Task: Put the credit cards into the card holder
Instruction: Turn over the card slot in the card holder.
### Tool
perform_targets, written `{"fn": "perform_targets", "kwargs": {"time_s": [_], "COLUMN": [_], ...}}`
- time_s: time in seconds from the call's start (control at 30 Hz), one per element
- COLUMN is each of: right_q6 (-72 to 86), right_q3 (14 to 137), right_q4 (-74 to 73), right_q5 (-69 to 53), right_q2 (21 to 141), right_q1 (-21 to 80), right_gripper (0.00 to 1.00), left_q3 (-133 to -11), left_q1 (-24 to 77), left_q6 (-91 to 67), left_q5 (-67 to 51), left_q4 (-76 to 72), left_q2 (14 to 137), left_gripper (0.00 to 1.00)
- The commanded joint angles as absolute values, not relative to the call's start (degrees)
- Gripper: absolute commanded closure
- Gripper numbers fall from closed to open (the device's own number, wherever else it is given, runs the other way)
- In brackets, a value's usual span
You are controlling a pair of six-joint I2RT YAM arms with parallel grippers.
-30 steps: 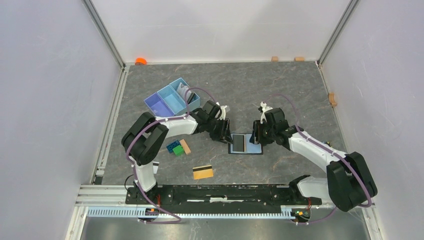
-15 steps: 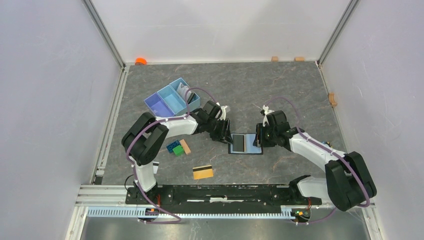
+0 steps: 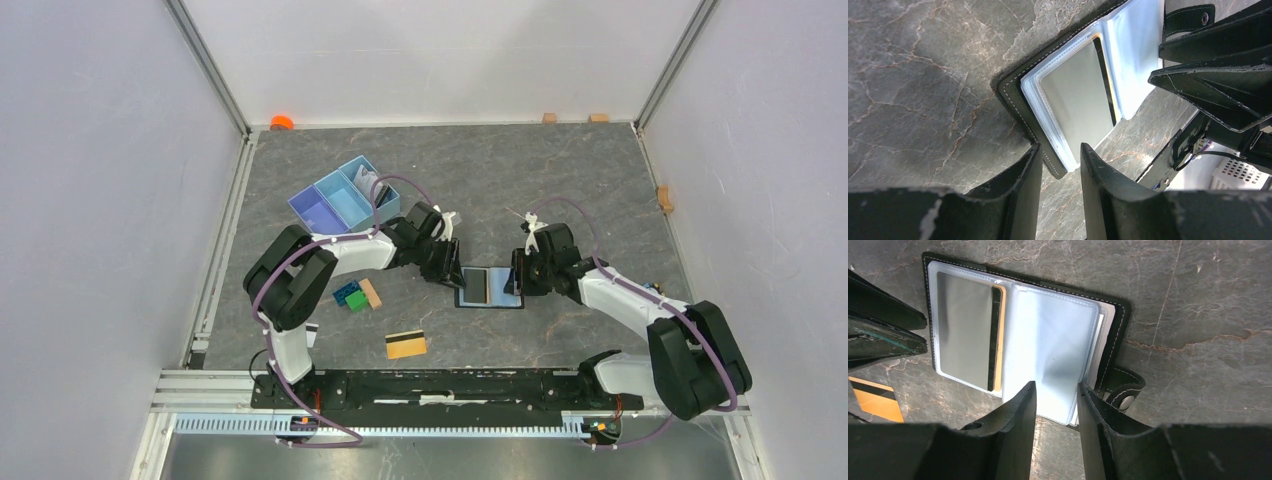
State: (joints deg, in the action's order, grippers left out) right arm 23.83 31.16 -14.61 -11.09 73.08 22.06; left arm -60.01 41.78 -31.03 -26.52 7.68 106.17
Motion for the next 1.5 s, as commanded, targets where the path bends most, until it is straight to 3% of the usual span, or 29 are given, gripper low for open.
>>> {"fn": "perform_targets", "kwargs": {"time_s": [0.0,0.97,1.2,1.47], "right_q6": [25.41,32.75,33.48,30.72], "right_q3": [29.77,27.36,30.5,36.7], "right_q4": [-10.07,5.12,7.85,8.28], "right_q5": [-14.95,-26.03,-26.55,-29.32], "right_q2": [72.94,70.87,74.09,77.96], "right_q1": [21.56,21.65,25.81,31.59], "right_gripper": [0.6,0.62,0.61,0.53], "left_q3": [-60.82,-60.41,-56.73,-54.45], "left_q1": [42.54,42.72,40.93,34.4], "left_q6": [-30.04,-29.0,-28.79,-25.57], "left_q5": [-26.99,-23.21,-20.65,-18.62], "left_q4": [8.19,9.29,11.03,19.43], "left_q2": [105.72,102.55,95.42,84.25], "left_gripper": [0.6,0.62,0.55,0.44]}}
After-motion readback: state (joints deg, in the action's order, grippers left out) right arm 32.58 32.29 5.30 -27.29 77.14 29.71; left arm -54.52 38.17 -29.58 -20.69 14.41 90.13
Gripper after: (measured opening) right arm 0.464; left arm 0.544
